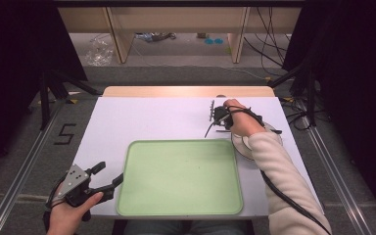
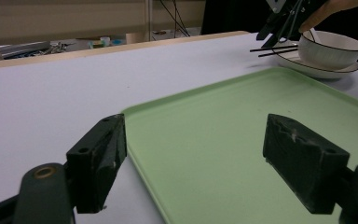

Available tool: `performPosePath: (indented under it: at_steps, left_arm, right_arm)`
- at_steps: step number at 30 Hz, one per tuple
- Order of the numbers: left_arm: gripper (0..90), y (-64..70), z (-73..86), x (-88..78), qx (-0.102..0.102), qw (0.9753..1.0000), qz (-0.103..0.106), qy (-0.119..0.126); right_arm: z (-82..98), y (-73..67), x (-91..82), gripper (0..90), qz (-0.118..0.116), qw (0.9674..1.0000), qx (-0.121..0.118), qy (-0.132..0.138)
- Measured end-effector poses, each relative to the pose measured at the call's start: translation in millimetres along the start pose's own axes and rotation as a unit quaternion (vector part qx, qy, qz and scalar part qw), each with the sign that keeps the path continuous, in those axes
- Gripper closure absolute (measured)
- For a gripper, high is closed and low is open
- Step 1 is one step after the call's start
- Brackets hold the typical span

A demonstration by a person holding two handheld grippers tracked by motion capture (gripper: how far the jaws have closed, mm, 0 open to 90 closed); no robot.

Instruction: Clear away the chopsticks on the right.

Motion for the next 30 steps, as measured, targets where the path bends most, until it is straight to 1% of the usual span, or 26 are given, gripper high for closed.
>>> performPosePath:
  at_steps: [1, 2, 3, 4, 7, 8, 9, 10, 11, 13, 14, 15, 16, 17, 20, 22, 23, 24, 25, 26, 27, 28, 29, 30]
  left_arm:
    - [21.6, 0.0, -0.1, -0.1, 0.000, 1.0000, 0.000, 0.000]
    - [21.6, -0.3, -0.1, -0.3, 0.000, 1.0000, -0.001, 0.000]
    - [21.6, -0.4, 0.0, -0.3, 0.000, 1.0000, -0.001, 0.000]
    - [21.6, -0.4, 0.1, -0.2, 0.000, 1.0000, -0.001, 0.000]
    - [21.6, 0.0, 0.0, 0.0, 0.000, 1.0000, 0.000, 0.000]
    - [21.6, 0.1, -0.1, -0.1, 0.000, 1.0000, 0.000, 0.000]
    - [21.6, -0.2, -0.1, -0.2, 0.000, 1.0000, -0.001, 0.000]
    - [21.6, -0.3, -0.1, -0.2, 0.000, 1.0000, -0.001, 0.000]
    - [21.6, -0.4, -0.1, -0.2, 0.000, 1.0000, -0.001, 0.000]
    - [21.6, -0.2, 0.2, 0.0, 0.001, 1.0000, 0.000, -0.001]
    - [21.6, -0.3, 0.3, 0.1, 0.001, 1.0000, 0.000, -0.001]
    - [21.6, -0.4, 0.3, 0.0, 0.000, 1.0000, 0.000, -0.001]
    - [21.6, -0.4, 0.1, -0.1, -0.001, 1.0000, -0.001, 0.000]
    - [21.6, -0.3, 0.1, -0.3, -0.002, 1.0000, -0.002, 0.000]
    - [21.5, -0.3, 0.0, -0.1, 0.000, 1.0000, 0.000, 0.000]
    - [21.6, -0.3, 0.1, -0.1, 0.000, 1.0000, 0.000, 0.000]
    - [21.6, -0.3, 0.0, -0.1, 0.000, 1.0000, 0.000, 0.000]
    - [21.6, -0.3, 0.0, -0.1, 0.000, 1.0000, -0.001, 0.000]
    - [21.6, -0.3, -0.1, -0.1, 0.000, 1.0000, -0.001, 0.000]
    - [21.6, -0.2, -0.1, -0.1, 0.000, 1.0000, -0.001, 0.000]
    - [21.6, -0.1, 0.0, -0.1, 0.000, 1.0000, 0.000, 0.000]
    - [21.6, -0.1, 0.0, 0.0, 0.000, 1.0000, 0.000, 0.000]
    - [21.6, -0.2, -0.1, -0.1, 0.000, 1.0000, -0.001, 0.000]
    - [21.6, -0.2, -0.1, -0.1, 0.000, 1.0000, -0.001, 0.000]
  right_arm:
    - [-0.6, -1.4, 1.7, 71.3, -0.005, 0.9999, -0.004, -0.011]
    - [-1.3, -2.0, 2.6, 71.3, -0.010, 0.9999, -0.007, -0.012]
    - [-1.3, -2.0, 2.6, 71.3, -0.010, 0.9999, -0.007, -0.012]
    - [-2.2, -1.3, 3.8, 71.4, -0.011, 0.9998, -0.013, -0.009]
    - [-2.2, -1.9, 6.6, 72.2, -0.014, 0.9997, -0.012, -0.014]
    - [-1.8, -2.7, 7.7, 72.8, -0.019, 0.9996, -0.007, -0.018]
    - [-1.7, -2.4, 9.7, 73.6, -0.018, 0.9996, -0.008, -0.018]
    - [-1.4, -2.5, 11.5, 74.5, -0.022, 0.9996, -0.007, -0.019]
    - [-0.9, -2.4, 13.1, 75.7, -0.026, 0.9994, -0.004, -0.021]
    - [0.2, -2.0, 16.4, 78.7, -0.027, 0.9994, -0.002, -0.023]
    - [0.6, -2.6, 17.3, 82.5, -0.035, 0.9991, 0.003, -0.024]
    - [0.4, -1.3, 18.6, 86.2, -0.036, 0.9991, -0.007, -0.021]
    - [0.7, -1.5, 18.9, 87.4, -0.037, 0.9991, -0.003, -0.020]
    - [1.5, -1.8, 19.0, 87.6, -0.035, 0.9992, 0.008, -0.019]
    - [0.9, 2.0, 15.1, 87.7, -0.024, 0.9996, 0.006, -0.012]
    - [0.1, 2.8, 13.2, 87.8, -0.022, 0.9997, 0.008, -0.007]
    - [-1.1, 4.8, 10.1, 87.8, -0.011, 0.9999, 0.005, -0.002]
    - [-1.8, 5.7, 7.6, 87.8, -0.011, 0.9999, 0.005, -0.002]
    - [-4.6, 10.1, 1.1, 87.8, 0.004, 0.9999, 0.001, 0.013]
    - [-4.6, 10.1, 1.1, 87.8, 0.004, 0.9999, 0.001, 0.013]
    - [-5.8, 11.4, -2.4, 87.8, 0.011, 0.9997, 0.006, 0.019]
    - [-8.7, 13.7, -10.1, 87.8, 0.017, 0.9993, 0.014, 0.032]
    - [-10.9, 15.7, -13.8, 87.9, 0.026, 0.9988, 0.012, 0.040]
    - [-10.9, 15.7, -13.8, 87.9, 0.026, 0.9988, 0.012, 0.040]
Point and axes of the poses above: each handheld gripper's, and its own axes: x roughly forward along the jaws, z roughly out of its underside, y roughly to its right, the point moved 5 cm from there along x, roughly forward along the jaws, and after that the axes turned 7 degrees about y, right-handed, at the moved point
